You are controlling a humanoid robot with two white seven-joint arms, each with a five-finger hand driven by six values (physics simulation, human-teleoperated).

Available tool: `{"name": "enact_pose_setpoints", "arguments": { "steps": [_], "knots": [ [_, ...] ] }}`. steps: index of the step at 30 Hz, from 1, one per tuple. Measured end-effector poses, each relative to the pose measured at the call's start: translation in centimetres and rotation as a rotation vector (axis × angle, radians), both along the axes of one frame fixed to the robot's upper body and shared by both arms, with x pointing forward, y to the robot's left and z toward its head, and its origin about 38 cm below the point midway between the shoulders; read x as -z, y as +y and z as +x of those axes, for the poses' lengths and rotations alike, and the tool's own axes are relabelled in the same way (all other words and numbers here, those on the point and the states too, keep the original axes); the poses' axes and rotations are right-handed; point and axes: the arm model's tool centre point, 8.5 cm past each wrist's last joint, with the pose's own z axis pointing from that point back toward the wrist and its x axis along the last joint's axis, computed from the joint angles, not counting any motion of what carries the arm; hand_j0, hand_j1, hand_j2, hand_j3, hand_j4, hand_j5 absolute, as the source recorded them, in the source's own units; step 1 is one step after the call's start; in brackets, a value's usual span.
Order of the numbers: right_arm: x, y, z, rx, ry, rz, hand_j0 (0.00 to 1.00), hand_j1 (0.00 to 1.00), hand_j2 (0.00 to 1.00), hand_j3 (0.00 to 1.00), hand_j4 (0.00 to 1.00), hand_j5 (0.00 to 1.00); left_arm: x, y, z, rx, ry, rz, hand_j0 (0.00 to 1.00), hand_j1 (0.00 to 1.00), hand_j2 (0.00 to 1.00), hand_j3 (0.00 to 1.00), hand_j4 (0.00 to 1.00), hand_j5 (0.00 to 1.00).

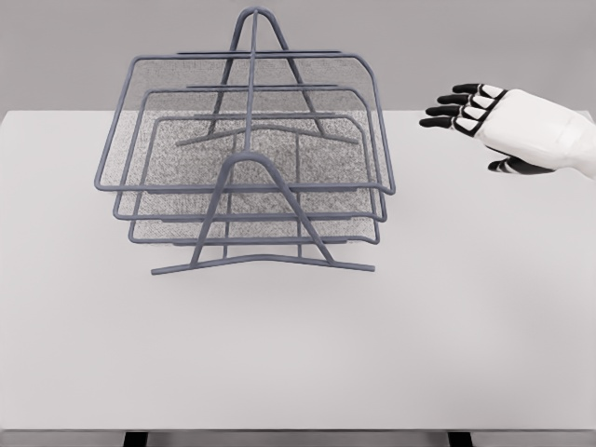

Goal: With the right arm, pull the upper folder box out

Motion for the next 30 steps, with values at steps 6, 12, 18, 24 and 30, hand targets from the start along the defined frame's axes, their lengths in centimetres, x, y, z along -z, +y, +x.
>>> {"name": "enact_pose_setpoints", "arguments": {
  "steps": [6, 12, 18, 24, 30],
  "knots": [
    [0.8, 2.0, 1.6, -0.012, -0.014, 0.036, 1.0, 1.0, 1.0, 1.0, 1.0, 1.0, 0.0, 0.0, 0.0, 0.0, 0.0, 0.0, 1.0, 1.0, 1.0, 1.0, 1.0, 1.0],
    [1.7, 4.1, 2.1, -0.043, 0.019, 0.135, 1.0, 1.0, 1.0, 1.0, 1.0, 1.0, 0.0, 0.0, 0.0, 0.0, 0.0, 0.0, 1.0, 1.0, 1.0, 1.0, 1.0, 1.0],
    [-0.1, 4.5, 3.2, -0.054, 0.084, 0.12, 1.0, 1.0, 1.0, 1.0, 1.0, 1.0, 0.0, 0.0, 0.0, 0.0, 0.0, 0.0, 1.0, 1.0, 1.0, 1.0, 1.0, 1.0],
    [1.8, 4.7, 5.4, -0.037, 0.199, 0.058, 1.0, 1.0, 1.0, 1.0, 1.0, 1.0, 0.0, 0.0, 0.0, 0.0, 0.0, 0.0, 1.0, 1.0, 1.0, 1.0, 1.0, 1.0],
    [0.8, 6.5, 6.3, -0.068, 0.188, 0.049, 1.0, 1.0, 1.0, 1.0, 1.0, 1.0, 0.0, 0.0, 0.0, 0.0, 0.0, 0.0, 1.0, 1.0, 1.0, 1.0, 1.0, 1.0]
  ]
}}
